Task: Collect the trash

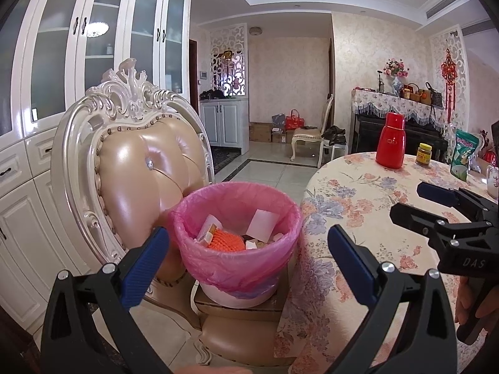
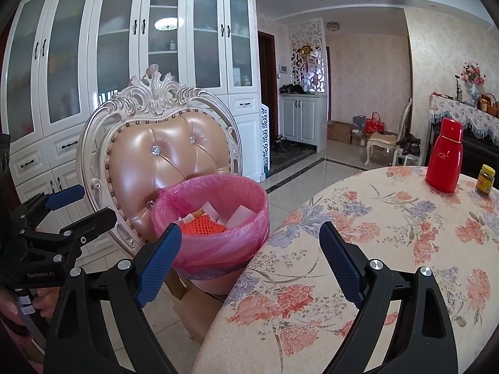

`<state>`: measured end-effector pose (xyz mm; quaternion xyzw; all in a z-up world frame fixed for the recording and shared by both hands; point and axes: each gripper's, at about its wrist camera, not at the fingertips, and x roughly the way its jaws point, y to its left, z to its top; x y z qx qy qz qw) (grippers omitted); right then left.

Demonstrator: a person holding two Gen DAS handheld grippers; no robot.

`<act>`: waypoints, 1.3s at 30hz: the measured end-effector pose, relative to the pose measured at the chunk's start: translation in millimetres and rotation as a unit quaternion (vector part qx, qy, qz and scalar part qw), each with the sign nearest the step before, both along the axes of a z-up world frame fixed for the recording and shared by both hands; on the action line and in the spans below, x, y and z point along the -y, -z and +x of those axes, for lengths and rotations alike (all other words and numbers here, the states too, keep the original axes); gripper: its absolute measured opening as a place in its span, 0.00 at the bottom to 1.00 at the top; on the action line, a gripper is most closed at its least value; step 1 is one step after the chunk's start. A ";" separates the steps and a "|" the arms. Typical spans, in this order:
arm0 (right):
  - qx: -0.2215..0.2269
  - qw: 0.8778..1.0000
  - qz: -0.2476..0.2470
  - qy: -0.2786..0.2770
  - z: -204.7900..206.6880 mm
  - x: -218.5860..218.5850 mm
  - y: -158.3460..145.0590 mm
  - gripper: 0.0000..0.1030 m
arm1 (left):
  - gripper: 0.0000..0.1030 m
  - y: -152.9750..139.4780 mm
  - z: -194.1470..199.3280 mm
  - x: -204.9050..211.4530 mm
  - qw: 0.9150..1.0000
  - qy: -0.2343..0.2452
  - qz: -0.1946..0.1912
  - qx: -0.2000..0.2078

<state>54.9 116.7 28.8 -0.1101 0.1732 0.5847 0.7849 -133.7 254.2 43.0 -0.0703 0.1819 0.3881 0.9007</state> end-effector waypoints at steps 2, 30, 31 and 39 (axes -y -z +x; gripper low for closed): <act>0.001 1.000 0.000 -0.001 -0.5 -0.3 0.0 0.82 | 0.95 0.8 -2.0 -0.4 1.000 -0.002 -0.001 0.000; 0.003 1.000 0.002 -0.014 -8.4 1.2 -1.9 0.82 | 0.95 0.5 -11.2 -1.1 1.000 -0.007 0.001 -0.003; 0.002 1.000 0.002 -0.014 -8.3 1.2 -2.5 0.82 | 0.95 0.5 -11.4 -1.1 1.000 -0.007 0.002 -0.002; 0.003 1.000 0.002 -0.014 -8.8 1.3 -2.8 0.82 | 0.95 1.6 -13.5 -2.0 1.000 -0.011 0.001 -0.001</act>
